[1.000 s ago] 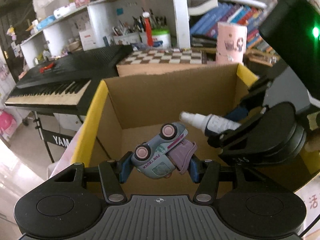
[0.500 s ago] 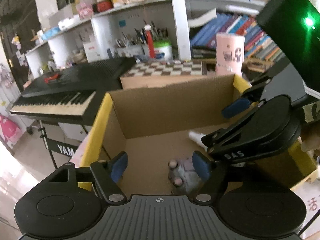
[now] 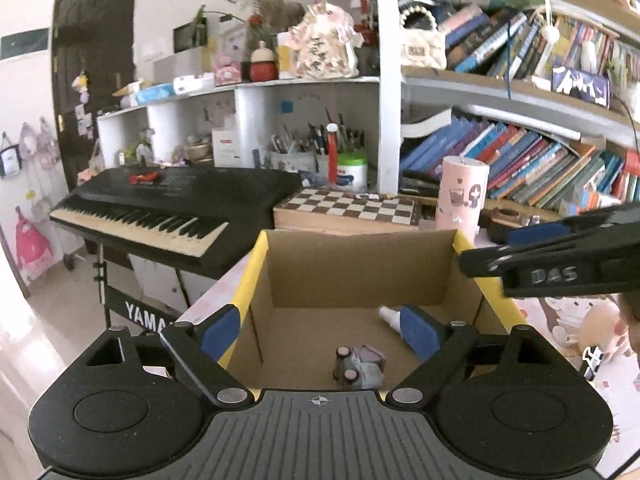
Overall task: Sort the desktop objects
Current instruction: 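Withdraw both tools from the box back toward the remaining objects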
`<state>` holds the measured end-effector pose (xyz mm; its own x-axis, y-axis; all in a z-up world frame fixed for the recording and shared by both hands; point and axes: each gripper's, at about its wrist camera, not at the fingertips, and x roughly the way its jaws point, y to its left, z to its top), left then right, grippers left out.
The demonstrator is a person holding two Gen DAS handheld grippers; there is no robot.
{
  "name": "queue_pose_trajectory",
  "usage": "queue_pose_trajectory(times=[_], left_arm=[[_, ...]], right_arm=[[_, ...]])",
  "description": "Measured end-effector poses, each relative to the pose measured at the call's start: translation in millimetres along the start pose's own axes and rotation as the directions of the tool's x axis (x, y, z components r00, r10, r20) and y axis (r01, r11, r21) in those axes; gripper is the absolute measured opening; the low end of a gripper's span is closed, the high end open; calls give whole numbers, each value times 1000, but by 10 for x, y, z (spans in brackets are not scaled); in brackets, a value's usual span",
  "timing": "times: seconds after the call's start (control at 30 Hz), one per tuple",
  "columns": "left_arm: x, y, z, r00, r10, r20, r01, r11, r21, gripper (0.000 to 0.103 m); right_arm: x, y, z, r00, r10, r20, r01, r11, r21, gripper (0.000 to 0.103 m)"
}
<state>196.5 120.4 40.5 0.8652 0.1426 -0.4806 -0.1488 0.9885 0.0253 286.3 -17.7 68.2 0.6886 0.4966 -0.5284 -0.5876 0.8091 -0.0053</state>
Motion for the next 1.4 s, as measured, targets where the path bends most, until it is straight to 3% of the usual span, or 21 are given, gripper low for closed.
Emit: queue_pose_trajectory(times=[0.13, 0.43, 1.0, 1.4], left_arm=[[-169, 59, -79, 1000, 6, 18, -5, 999, -52, 89], [-540, 81, -243, 998, -8, 56, 11, 998, -62, 91], [-1068, 167, -727, 998, -64, 13, 64, 997, -44, 98], [-1325, 220, -962, 996, -83, -24, 82, 996, -40, 99]], right_arm=[[-274, 7, -116, 997, -47, 55, 44, 997, 60, 59], [-765, 189, -458, 985, -143, 98, 131, 984, 123, 62], [-1241, 676, -1122, 976, -218, 4, 214, 961, 173, 68], [-1480, 948, -1368, 968, -248, -32, 250, 951, 182, 72]])
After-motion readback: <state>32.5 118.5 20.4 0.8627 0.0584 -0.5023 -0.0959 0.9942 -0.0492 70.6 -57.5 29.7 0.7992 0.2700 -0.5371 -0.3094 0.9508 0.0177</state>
